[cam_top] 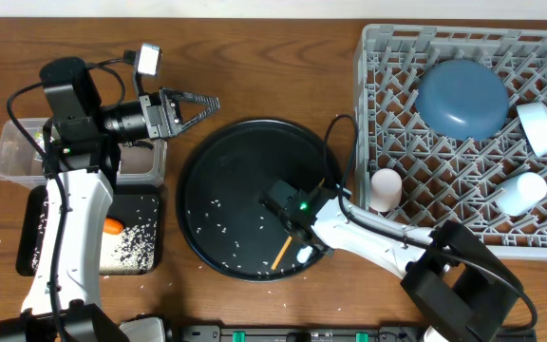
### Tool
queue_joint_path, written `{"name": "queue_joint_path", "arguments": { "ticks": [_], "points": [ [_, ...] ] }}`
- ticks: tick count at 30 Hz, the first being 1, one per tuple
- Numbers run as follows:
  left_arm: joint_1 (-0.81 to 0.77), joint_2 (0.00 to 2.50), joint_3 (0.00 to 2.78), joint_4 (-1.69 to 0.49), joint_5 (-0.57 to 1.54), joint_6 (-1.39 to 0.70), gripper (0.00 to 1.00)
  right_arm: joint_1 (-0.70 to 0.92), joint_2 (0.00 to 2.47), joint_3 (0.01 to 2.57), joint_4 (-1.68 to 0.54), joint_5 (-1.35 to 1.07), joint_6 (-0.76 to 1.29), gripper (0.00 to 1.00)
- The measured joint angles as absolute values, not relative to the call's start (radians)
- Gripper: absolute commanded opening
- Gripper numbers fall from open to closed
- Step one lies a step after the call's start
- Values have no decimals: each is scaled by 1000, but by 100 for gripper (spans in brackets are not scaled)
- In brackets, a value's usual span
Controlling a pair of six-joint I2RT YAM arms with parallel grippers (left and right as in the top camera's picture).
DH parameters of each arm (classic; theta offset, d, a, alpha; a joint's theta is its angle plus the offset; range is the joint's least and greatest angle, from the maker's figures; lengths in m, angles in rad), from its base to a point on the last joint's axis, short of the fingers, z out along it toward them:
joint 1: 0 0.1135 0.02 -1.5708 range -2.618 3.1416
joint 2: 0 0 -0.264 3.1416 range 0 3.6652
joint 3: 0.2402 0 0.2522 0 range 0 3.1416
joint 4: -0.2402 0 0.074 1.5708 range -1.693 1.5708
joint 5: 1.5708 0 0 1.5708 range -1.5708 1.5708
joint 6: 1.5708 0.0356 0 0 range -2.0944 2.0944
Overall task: Sort waste into correct bins and load items into the dishwasher rack
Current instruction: 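Close right gripper on the white knife and lift it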
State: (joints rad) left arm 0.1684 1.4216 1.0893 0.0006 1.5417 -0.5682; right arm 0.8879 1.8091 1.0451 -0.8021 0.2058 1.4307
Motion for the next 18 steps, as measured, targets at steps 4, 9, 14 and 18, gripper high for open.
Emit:
{"name": "queue_joint_path", "arguments": {
  "ticks": [4,9,14,18],
  "points": [
    [168,1422,1089,1,1542,-568,98,888,1808,1067,-840,234,1389,1],
    [168,1422,1089,1,1542,-568,98,888,1801,1090,-831,244,1328,1],
    [168,1422,1089,1,1542,-568,98,888,1784,1101,-829,245,1268,1],
    [168,1422,1089,1,1542,-568,98,888,1760,1109,-830,244,1227,1]
  ]
}}
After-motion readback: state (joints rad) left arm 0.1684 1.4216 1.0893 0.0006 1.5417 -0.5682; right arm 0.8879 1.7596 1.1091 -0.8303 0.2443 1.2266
